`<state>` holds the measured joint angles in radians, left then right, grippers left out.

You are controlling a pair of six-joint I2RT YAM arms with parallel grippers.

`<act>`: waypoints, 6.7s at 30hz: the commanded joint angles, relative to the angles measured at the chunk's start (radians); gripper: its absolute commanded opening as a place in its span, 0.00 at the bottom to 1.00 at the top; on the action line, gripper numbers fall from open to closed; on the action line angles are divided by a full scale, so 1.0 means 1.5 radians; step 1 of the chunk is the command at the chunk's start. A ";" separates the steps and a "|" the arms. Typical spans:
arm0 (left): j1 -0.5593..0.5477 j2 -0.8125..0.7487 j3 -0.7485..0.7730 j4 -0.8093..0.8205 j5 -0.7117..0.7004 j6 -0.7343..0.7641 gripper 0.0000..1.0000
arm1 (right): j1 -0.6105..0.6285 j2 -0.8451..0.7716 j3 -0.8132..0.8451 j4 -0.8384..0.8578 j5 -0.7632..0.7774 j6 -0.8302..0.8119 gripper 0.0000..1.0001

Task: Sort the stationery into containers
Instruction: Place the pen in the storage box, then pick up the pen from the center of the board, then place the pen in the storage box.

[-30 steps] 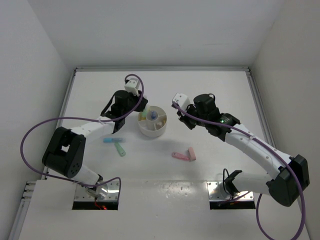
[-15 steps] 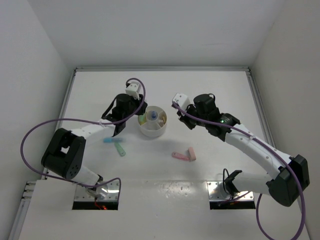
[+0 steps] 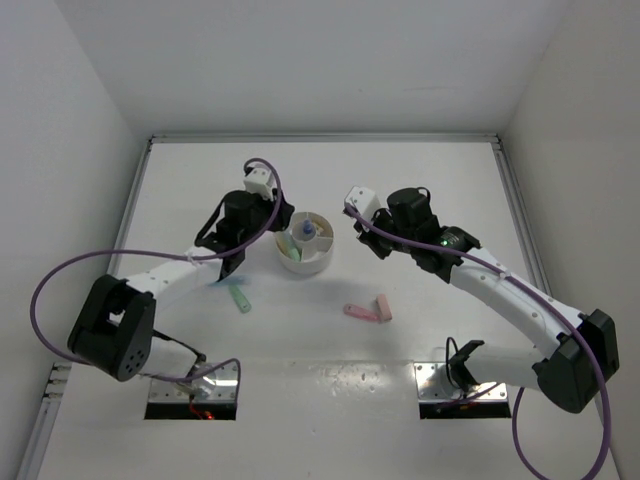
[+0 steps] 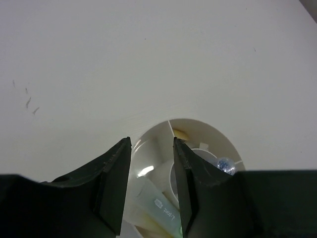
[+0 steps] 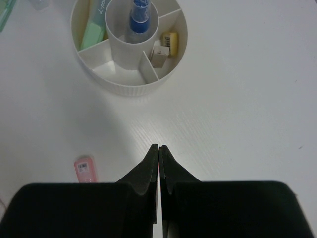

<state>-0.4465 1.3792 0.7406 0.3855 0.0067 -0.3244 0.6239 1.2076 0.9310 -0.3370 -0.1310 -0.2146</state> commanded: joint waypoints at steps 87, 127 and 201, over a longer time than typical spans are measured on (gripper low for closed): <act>-0.029 -0.106 0.164 -0.488 -0.330 -0.506 0.00 | -0.002 -0.051 -0.013 0.013 -0.021 -0.006 0.00; -0.414 -0.102 -0.209 0.389 -0.653 -0.057 0.00 | -0.002 -0.006 -0.019 0.013 -0.015 -0.019 0.00; -0.485 0.031 -0.184 0.292 -0.847 -0.229 0.46 | -0.002 0.000 -0.019 0.007 -0.027 -0.031 0.00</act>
<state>-1.1584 1.4597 0.4515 0.9207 -1.2308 -0.5926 0.6239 1.2079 0.9024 -0.3454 -0.1581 -0.2451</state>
